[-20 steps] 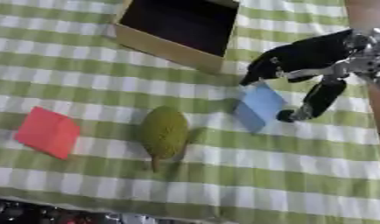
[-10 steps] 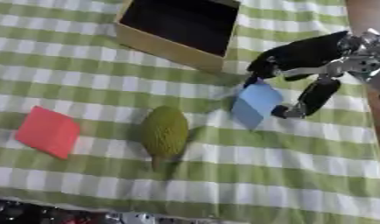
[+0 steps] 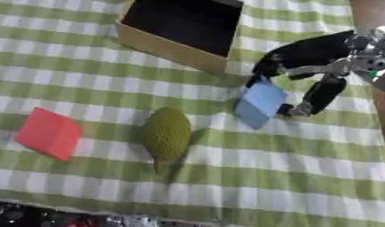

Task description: Pick up objects on the table and place them in the box.

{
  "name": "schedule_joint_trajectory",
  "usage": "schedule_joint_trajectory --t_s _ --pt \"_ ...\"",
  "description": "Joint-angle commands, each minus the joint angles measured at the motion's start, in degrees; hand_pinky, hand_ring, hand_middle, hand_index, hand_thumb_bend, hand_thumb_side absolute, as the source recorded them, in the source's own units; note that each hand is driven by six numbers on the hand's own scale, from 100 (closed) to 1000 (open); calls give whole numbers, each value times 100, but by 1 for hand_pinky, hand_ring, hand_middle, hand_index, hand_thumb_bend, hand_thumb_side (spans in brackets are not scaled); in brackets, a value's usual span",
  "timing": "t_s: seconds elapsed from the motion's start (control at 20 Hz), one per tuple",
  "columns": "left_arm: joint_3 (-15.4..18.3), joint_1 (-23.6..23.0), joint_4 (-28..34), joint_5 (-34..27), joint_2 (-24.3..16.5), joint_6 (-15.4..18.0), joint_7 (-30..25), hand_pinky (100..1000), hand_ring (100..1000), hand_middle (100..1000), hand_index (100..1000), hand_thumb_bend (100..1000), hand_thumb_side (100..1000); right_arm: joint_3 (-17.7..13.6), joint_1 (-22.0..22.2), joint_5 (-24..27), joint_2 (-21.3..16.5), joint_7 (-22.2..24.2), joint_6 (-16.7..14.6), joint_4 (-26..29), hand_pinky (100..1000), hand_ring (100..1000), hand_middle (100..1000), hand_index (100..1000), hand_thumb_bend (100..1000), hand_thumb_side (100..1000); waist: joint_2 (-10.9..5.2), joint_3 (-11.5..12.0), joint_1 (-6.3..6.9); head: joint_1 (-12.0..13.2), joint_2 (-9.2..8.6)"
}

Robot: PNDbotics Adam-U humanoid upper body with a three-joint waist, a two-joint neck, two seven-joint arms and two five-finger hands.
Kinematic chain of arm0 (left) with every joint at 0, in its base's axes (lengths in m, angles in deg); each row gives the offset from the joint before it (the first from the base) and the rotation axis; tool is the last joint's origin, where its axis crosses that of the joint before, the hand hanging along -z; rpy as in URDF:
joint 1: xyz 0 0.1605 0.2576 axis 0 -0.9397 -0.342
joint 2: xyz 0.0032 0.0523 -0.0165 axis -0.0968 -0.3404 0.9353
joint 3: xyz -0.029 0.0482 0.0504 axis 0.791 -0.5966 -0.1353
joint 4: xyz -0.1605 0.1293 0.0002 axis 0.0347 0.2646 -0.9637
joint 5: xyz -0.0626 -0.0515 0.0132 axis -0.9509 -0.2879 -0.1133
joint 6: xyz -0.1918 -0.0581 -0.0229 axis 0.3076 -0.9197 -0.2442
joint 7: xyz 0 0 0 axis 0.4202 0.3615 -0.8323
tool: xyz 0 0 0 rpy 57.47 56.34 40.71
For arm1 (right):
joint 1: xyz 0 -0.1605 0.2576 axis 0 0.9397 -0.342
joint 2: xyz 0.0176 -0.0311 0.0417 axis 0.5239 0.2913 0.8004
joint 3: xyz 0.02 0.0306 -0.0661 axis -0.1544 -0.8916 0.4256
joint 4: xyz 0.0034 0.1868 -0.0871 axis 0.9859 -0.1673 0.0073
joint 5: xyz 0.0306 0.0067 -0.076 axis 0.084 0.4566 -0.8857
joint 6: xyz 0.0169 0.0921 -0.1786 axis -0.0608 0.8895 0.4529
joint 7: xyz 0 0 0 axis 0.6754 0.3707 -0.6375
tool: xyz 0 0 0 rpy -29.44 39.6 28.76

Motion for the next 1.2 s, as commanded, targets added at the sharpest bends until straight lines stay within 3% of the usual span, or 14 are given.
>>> schedule_joint_trajectory --t_s 0.05,0.75,0.95,1.2 --pt "41 27 99 4 -79 -25 17 791 746 787 900 157 689 -196 -55 144 -285 218 -157 205 952 911 541 747 100 204 -70 -21 -24 19 30" --pt "55 -33 99 -5 -92 -40 36 792 746 789 900 155 690 -674 -307 287 -485 25 121 770 935 895 524 725 126 251 -128 -111 28 -38 30" --pt "53 -45 99 -17 -103 -39 31 793 746 789 900 155 689 -726 -725 323 -298 51 226 560 918 884 525 726 114 260 -144 -119 47 -205 30" --pt "43 -56 99 -30 -116 -47 18 793 746 790 900 152 690 -733 -1392 163 148 81 397 -94 915 876 526 729 100 270 -137 -125 77 -275 12"
